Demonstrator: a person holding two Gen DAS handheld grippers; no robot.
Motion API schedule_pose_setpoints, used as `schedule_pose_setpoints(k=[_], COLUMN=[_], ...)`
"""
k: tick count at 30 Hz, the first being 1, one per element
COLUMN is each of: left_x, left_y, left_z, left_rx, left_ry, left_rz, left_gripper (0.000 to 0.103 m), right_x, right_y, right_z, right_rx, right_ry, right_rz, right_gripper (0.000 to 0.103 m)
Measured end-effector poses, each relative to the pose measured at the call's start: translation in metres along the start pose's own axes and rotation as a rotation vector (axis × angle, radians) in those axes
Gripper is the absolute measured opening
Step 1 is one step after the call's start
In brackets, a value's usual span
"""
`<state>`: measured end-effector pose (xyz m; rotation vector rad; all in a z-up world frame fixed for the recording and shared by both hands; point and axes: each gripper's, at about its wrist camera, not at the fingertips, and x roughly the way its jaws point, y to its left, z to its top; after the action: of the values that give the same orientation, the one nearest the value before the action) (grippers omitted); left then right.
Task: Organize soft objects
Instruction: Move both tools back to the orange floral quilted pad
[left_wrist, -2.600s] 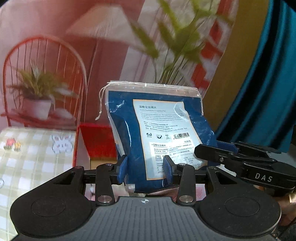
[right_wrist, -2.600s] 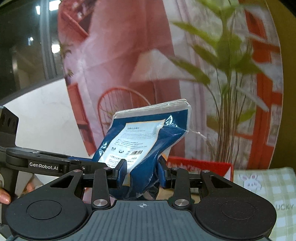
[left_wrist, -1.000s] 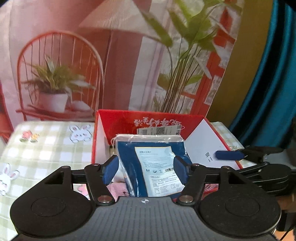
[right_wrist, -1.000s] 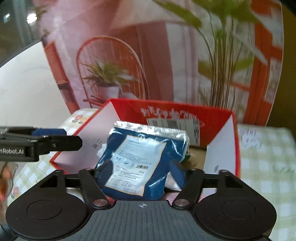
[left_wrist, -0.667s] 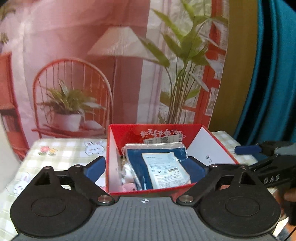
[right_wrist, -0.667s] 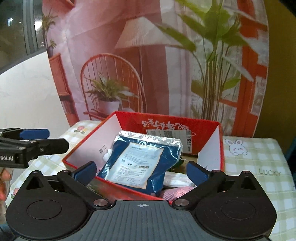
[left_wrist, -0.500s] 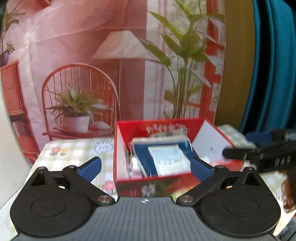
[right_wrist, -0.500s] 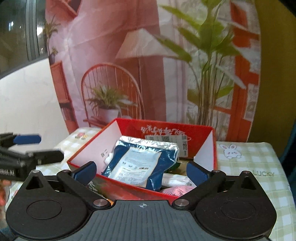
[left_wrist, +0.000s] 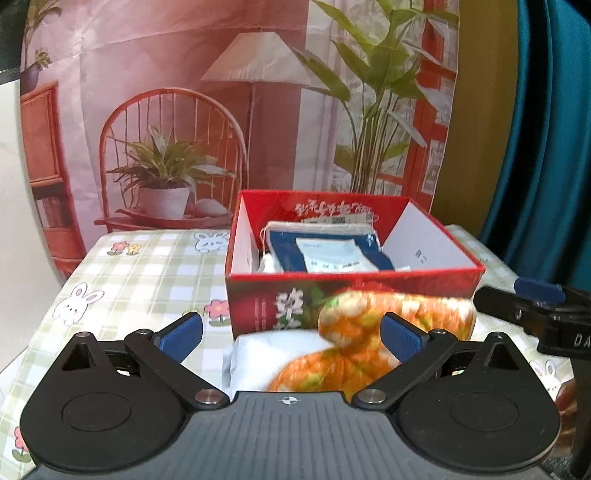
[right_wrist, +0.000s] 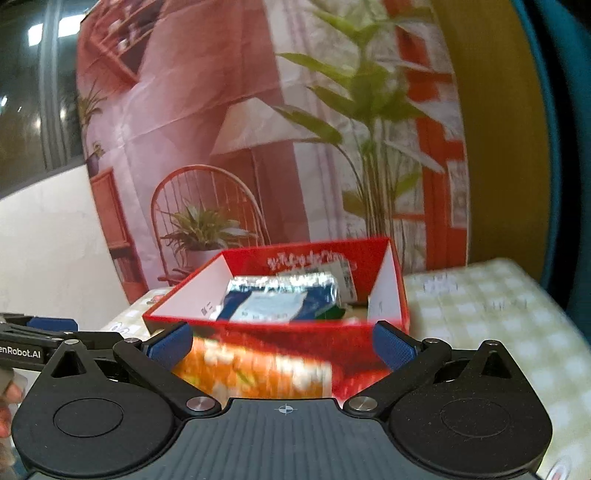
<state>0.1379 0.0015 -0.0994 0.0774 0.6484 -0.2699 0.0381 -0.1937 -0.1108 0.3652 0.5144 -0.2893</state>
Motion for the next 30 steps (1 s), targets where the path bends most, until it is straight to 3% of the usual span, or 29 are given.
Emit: schedule_pose_setpoints(k=[7, 12, 15, 20, 26, 30], left_x=[0.009, 0.021, 0.024, 0.025, 0.028, 0.031], left_y=[0.009, 0.009, 0.008, 0.009, 0.012, 0.013], left_z=[-0.025, -0.038, -0.044, -0.048, -0.044, -0.043], left_rx=[-0.079, -0.071, -0.062, -0.062, -0.087, -0.098], left_ry=[0.027, 0.05, 0.042, 0.037, 0.022, 0.034], left_rz=[-0.036, 0.002, -0.005, -0.008, -0.029, -0.058], left_gripper=[0.103, 0.103, 0.103, 0.103, 0.1, 0.093], right_x=[0.005, 0.011, 0.016, 0.026, 0.023, 0.023], right_y=[-0.004, -0.007, -0.008, -0.006, -0.009, -0.009], right_z=[-0.042, -0.057, -0.062, -0.069, -0.064, -0.063], right_rx=[0.012, 0.008, -0.006, -0.024, -0.026, -0.029], right_ry=[0.048, 0.061, 0.105, 0.178, 0.156, 0.162], right_rz=[0.0, -0.031, -0.019, -0.071, -0.043, -0.01], right_gripper=[0.103, 0.103, 0.103, 0.103, 0.103, 0.102])
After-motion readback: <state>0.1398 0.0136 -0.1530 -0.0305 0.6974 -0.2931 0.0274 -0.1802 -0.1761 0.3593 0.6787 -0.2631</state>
